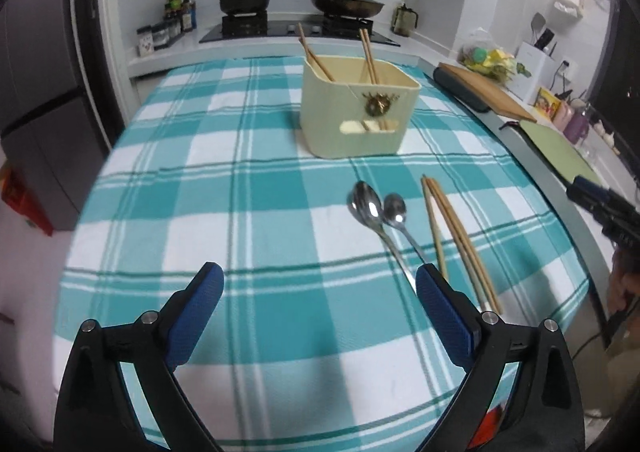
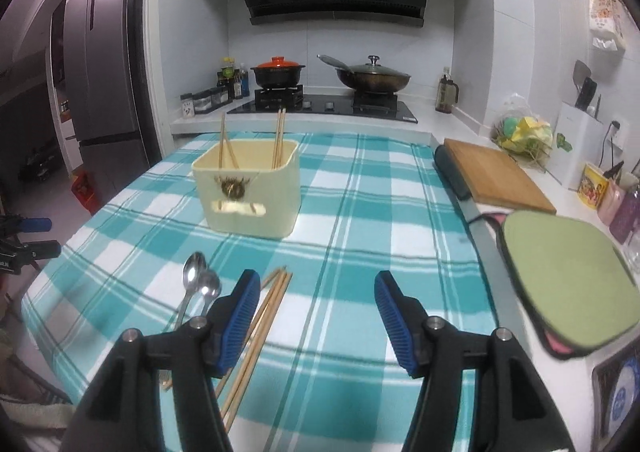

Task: Organize utensils
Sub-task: 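Move left tool toward the spoons while right tool approaches the chopstick bundle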

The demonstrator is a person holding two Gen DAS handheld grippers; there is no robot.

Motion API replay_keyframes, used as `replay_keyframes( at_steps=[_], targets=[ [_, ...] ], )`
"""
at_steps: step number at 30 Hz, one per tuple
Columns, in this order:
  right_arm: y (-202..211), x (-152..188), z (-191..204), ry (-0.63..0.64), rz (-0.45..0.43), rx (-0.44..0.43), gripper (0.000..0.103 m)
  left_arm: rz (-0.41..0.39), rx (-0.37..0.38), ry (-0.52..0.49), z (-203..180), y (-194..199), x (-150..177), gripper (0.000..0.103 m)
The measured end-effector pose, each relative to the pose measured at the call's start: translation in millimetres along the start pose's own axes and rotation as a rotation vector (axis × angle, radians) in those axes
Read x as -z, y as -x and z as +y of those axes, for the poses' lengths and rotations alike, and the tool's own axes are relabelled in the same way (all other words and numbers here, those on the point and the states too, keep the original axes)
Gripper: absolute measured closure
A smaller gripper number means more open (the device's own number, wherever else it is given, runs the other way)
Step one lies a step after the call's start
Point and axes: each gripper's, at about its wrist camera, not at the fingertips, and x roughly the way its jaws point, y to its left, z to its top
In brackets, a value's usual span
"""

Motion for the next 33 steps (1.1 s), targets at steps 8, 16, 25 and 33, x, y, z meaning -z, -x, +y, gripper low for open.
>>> replay_keyframes(
  at_steps=[8,16,25,33],
  targets=[
    [-5,112,26,-0.187,0.086,0.03,0.042,0.037,-0.045,0.04,-28,-41,60,0.006],
    [-8,133,25,-0.165,0.099,0.074,0.042,0.024,-0.039,0.05,-39,-68,41,0.006],
    [-14,132,31,-0.149,0.092,0.065,0.042,0.047,-0.156,-0.04,-65,-136,5,0.007],
    [-26,112,14,-0.174,0.114,0.047,0.042,0.086,-0.22,-0.065,-60,-156,2,0.006]
  ],
)
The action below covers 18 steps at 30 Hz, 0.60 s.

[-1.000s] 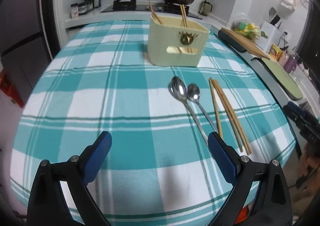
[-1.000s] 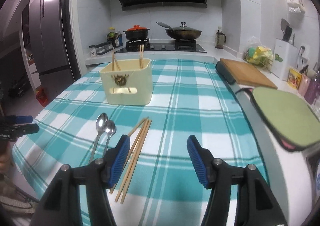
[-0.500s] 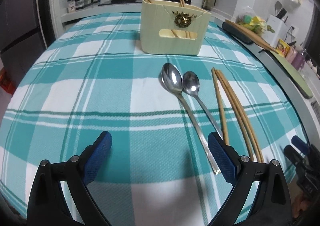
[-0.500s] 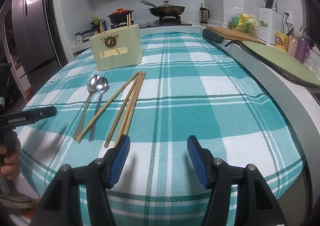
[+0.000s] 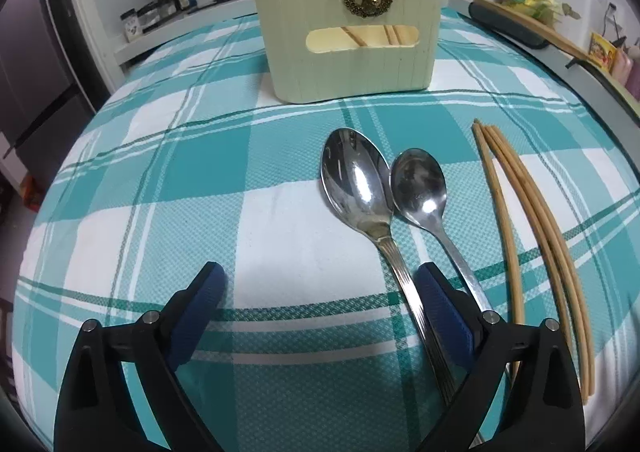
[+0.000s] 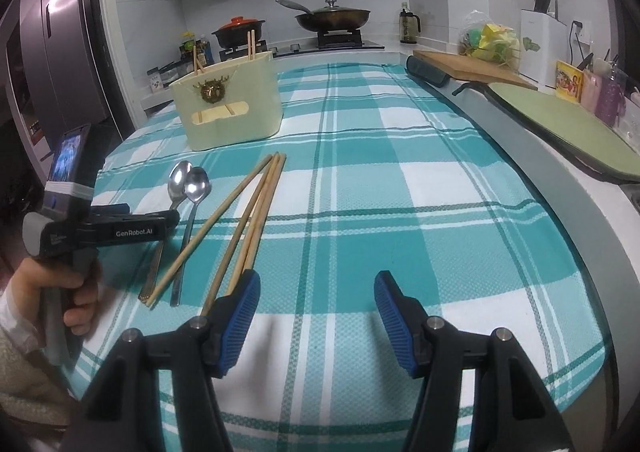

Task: Organize utensils
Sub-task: 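Move left tool toward the spoons while right tool approaches the chopstick bundle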

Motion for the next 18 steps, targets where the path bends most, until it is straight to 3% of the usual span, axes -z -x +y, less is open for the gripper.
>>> replay_keyframes(
  at_steps=[4,11,15,18],
  targets=[
    [-20,-18,6,0.003,0.043,-0.023,0.049,0.014,0.019,0.067,17,-4,0,0.006],
    [-79,-40,17,-0.017,0.181,-0.131,0.084,0.004,0.018,0.071,17,-3,2,0.006],
    [-101,-48,30,0.007,0.236,-0.163,0.088,0.011,0.028,0.058,16,-4,-1,0.007],
    [-109,-54,38,0.051,0.271,-0.148,0.088,-0.003,0.042,0.017,12,-5,-6,0.019]
  ],
)
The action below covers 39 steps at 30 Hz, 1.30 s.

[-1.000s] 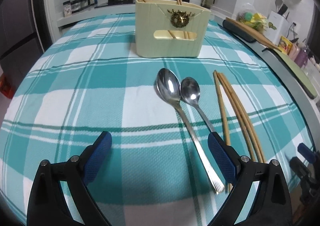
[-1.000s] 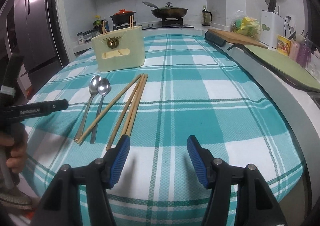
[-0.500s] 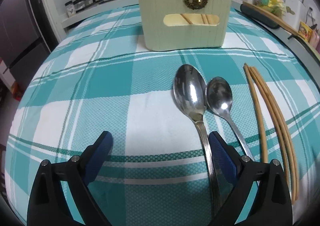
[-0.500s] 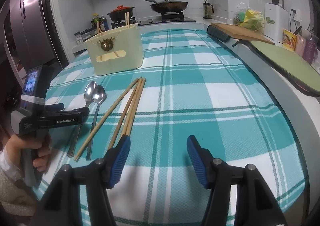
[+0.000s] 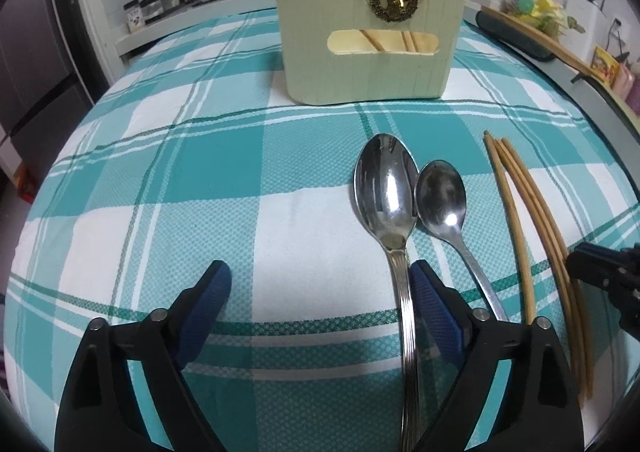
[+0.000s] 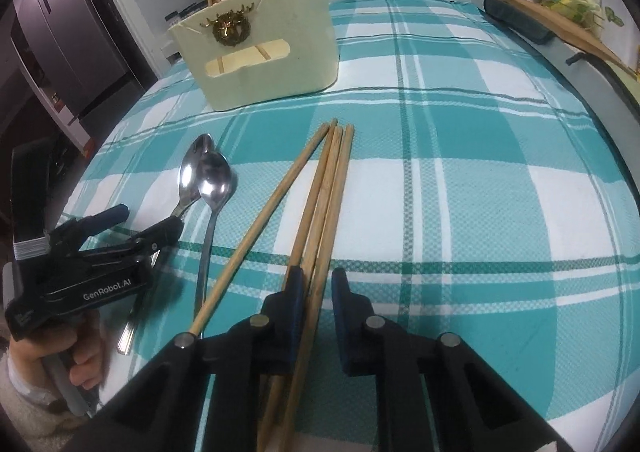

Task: Organize utensils
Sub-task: 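Move left tool toward the spoons while right tool approaches the chopstick bundle, then grasp the large metal spoon with left tool while right tool grasps a chopstick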

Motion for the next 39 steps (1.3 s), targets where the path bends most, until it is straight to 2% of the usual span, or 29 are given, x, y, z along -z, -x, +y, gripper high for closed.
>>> replay_keyframes(
  at_steps=[2,5,7,8,9,10,14,20,22,23,24,25,26,27,28,32,34,37,39],
  targets=[
    [-1,-6,-4,-0.015,0.01,0.029,0.089,-0.009,0.024,-0.02,-4,0,-2,0.031],
    [-4,-8,-10,-0.047,0.019,0.005,0.09,-0.025,0.051,-0.027,-9,2,-1,0.046],
    [-7,-9,-1,0.026,0.021,0.042,0.09,-0.03,0.073,-0.035,-11,3,-2,0.067],
    [-8,-10,4,0.057,0.017,0.066,0.092,-0.034,0.071,-0.034,-11,3,-2,0.074],
    [-8,-11,5,0.07,0.013,0.083,0.096,-0.037,0.065,-0.031,-11,4,-2,0.088],
    [-9,-12,4,0.065,0.008,0.1,0.097,-0.037,0.054,-0.023,-9,5,-2,0.095],
    [-3,-8,-13,-0.026,-0.021,0.134,0.099,-0.025,0.051,0.054,13,8,3,0.095],
    [17,13,-41,-0.09,-0.043,0.198,0.099,0.007,0.054,0.116,50,20,21,0.095],
    [23,20,-47,-0.099,-0.046,0.217,0.098,0.015,0.063,0.123,59,26,27,0.09],
    [26,23,-51,-0.112,-0.05,0.214,0.093,0.018,0.065,0.136,63,29,30,0.084],
    [28,25,-54,-0.124,-0.054,0.206,0.088,0.017,0.069,0.151,67,32,34,0.064],
    [30,28,-56,-0.133,-0.059,0.19,0.083,0.014,0.075,0.157,69,35,36,0.04],
    [32,30,-57,-0.136,-0.065,0.179,0.067,0.01,0.077,0.156,70,38,39,0.032],
    [34,33,-57,-0.131,-0.07,0.178,0.05,0.005,0.07,0.15,70,40,41,0.027],
    [35,36,-55,-0.121,-0.072,0.188,0.046,0.004,0.059,0.134,68,41,42,0.027],
    [35,47,-43,-0.049,-0.098,0.222,0.045,0.026,0.002,0.078,62,34,48,0.025],
    [34,51,-39,-0.01,-0.11,0.246,0.045,0.027,-0.023,0.069,62,34,49,0.013],
    [35,53,-39,-0.004,-0.126,0.244,0.045,0.037,-0.035,0.093,67,30,50,0.003],
    [34,53,-40,0.003,-0.13,0.242,0.044,0.042,-0.036,0.109,70,27,50,0.001]
  ],
)
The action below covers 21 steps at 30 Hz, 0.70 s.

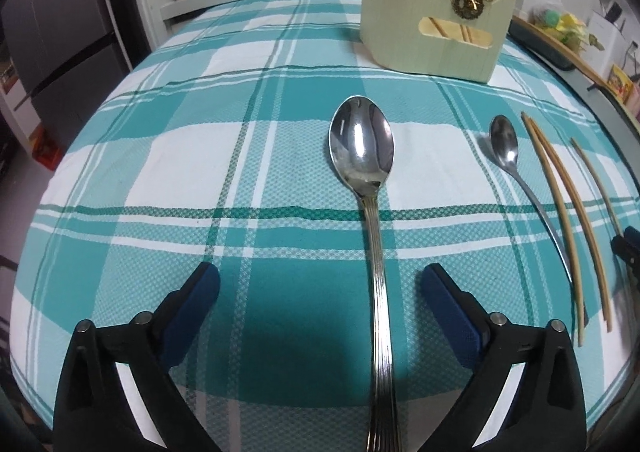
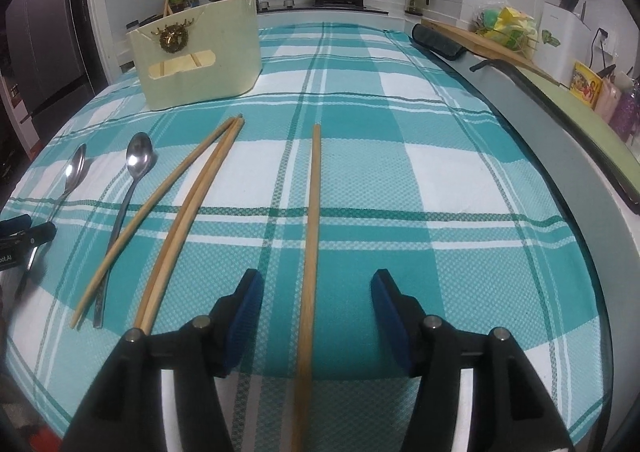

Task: Organize utensils
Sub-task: 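Grasp the large metal spoon with left tool while right tool grasps a chopstick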

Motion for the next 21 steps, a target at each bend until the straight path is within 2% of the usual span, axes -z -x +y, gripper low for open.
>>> replay_keyframes(
  at_steps=[21],
  targets=[
    [0.5,4.6,1.4,0.01,-0.023,0.001,0.041,0.001,0.012,-0.006,-0.5,-0.2,0.0,0.001]
  ],
)
